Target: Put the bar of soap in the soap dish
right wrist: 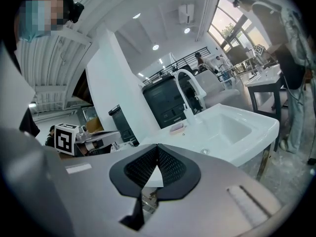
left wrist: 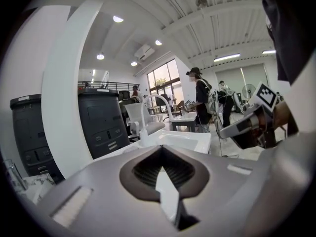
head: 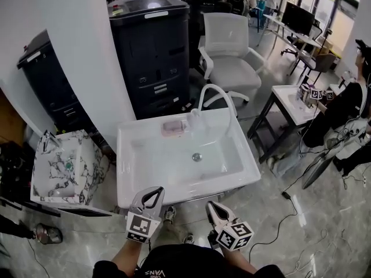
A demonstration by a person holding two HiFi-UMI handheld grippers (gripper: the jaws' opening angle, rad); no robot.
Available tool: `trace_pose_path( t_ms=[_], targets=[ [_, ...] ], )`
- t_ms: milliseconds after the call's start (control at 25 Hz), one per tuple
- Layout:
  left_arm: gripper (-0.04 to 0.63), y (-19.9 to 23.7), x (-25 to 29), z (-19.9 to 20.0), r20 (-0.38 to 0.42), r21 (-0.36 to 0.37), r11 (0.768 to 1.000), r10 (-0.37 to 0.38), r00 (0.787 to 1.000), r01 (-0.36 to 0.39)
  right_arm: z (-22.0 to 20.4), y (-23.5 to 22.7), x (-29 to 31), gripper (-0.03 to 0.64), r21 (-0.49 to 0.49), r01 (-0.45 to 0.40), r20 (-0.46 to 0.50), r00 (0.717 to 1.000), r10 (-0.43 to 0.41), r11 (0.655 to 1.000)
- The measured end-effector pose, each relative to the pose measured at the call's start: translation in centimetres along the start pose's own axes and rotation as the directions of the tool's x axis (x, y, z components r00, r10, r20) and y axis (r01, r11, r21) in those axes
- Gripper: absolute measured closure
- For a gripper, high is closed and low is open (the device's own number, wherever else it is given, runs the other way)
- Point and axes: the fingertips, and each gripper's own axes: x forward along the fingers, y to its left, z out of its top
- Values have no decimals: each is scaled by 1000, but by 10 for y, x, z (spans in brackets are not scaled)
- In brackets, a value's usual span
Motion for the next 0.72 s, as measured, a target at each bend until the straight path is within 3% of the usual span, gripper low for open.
trace_pose_path(
  t_ms=[720],
  targets=[
    [543, -25, -15, -17, -22, -77, 997, -5, 1000, 3, -13, -3, -7, 617, -2, 18, -41, 999, -18, 1000]
  ],
)
